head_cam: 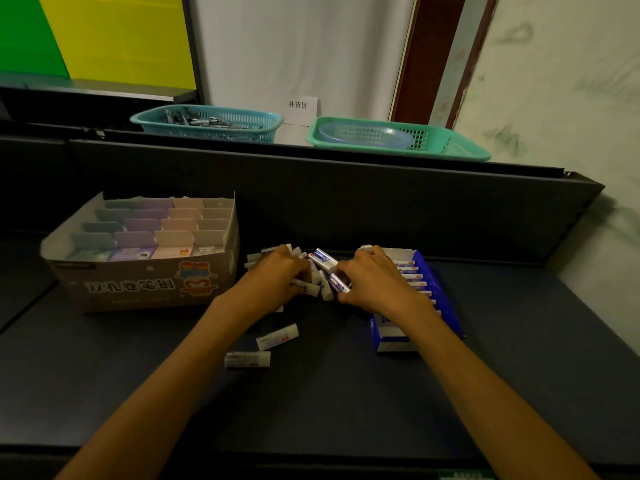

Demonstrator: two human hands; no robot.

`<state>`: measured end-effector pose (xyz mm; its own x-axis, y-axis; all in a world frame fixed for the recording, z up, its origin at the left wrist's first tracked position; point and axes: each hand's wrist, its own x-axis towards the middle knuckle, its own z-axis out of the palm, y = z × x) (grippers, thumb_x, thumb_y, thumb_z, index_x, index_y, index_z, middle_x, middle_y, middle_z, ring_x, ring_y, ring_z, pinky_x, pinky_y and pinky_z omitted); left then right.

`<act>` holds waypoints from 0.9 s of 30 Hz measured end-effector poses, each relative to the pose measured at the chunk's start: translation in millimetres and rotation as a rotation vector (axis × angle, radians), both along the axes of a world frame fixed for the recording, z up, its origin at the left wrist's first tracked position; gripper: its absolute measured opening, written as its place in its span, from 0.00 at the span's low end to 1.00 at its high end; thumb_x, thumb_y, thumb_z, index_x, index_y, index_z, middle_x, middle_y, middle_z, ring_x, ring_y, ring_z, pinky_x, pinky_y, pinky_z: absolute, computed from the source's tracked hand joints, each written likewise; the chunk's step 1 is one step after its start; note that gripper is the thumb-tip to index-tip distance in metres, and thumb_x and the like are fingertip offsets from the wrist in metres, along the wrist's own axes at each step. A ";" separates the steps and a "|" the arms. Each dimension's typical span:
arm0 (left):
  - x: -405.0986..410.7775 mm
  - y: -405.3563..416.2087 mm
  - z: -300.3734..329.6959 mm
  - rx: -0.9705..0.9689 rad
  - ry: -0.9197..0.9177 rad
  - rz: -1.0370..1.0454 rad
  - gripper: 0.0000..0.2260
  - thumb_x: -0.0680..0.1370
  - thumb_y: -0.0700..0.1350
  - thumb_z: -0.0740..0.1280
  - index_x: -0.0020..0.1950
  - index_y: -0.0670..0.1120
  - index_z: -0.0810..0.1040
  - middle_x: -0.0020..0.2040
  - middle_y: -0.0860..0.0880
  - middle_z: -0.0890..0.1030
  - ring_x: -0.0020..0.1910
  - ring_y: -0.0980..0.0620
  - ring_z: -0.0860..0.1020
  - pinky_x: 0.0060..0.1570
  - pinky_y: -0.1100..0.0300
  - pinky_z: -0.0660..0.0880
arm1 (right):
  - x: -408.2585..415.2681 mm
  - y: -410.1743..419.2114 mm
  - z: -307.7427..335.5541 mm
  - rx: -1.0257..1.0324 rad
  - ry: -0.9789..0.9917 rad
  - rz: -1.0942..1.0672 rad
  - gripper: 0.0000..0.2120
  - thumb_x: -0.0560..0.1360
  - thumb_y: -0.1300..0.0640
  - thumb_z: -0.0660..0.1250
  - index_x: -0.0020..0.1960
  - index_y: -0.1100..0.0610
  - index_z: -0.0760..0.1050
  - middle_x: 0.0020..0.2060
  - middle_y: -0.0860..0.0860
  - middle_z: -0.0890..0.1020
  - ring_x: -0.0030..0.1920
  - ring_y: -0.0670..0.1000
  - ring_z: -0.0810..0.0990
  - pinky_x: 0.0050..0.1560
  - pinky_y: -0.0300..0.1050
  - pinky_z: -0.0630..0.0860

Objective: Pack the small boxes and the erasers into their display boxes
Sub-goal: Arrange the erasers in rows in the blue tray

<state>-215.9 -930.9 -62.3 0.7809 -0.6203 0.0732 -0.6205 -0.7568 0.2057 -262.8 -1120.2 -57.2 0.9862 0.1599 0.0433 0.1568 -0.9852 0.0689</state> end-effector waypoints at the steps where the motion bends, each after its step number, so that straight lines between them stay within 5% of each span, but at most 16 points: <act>1: -0.6 0.6 0.7 -0.016 0.009 0.008 0.11 0.76 0.47 0.67 0.58 0.52 0.74 0.61 0.48 0.68 0.55 0.51 0.71 0.57 0.56 0.73 | 0.4 0.0 -0.2 0.010 0.000 -0.002 0.24 0.75 0.45 0.66 0.68 0.52 0.69 0.61 0.55 0.72 0.63 0.55 0.66 0.62 0.46 0.63; 7: -1.5 6.0 7.0 -0.205 0.030 -0.022 0.14 0.75 0.45 0.69 0.61 0.50 0.75 0.55 0.53 0.71 0.46 0.57 0.74 0.49 0.64 0.72 | 5.8 -0.8 -5.5 0.117 0.022 0.001 0.21 0.74 0.49 0.68 0.66 0.50 0.70 0.59 0.51 0.74 0.63 0.53 0.67 0.62 0.46 0.62; 11: -3.3 11.1 9.5 -0.279 0.001 -0.040 0.13 0.74 0.43 0.70 0.58 0.48 0.78 0.54 0.52 0.72 0.44 0.57 0.75 0.49 0.61 0.75 | 10.7 -3.3 -4.1 0.260 0.036 0.051 0.17 0.74 0.51 0.68 0.62 0.48 0.74 0.55 0.47 0.75 0.58 0.49 0.71 0.61 0.46 0.65; 18: -10.6 14.0 13.1 -0.552 0.133 0.008 0.14 0.70 0.41 0.74 0.50 0.51 0.74 0.50 0.54 0.77 0.48 0.58 0.78 0.47 0.62 0.77 | 5.2 -14.2 11.1 0.683 0.081 0.075 0.16 0.73 0.60 0.70 0.58 0.50 0.75 0.49 0.41 0.73 0.45 0.40 0.74 0.44 0.33 0.70; 27: -16.8 0.4 14.5 -0.451 0.037 -0.036 0.14 0.72 0.42 0.72 0.55 0.52 0.78 0.54 0.53 0.75 0.49 0.57 0.75 0.50 0.62 0.76 | -10.3 -40.6 13.6 0.930 0.088 0.025 0.15 0.71 0.60 0.72 0.54 0.48 0.74 0.48 0.45 0.80 0.48 0.43 0.81 0.48 0.40 0.78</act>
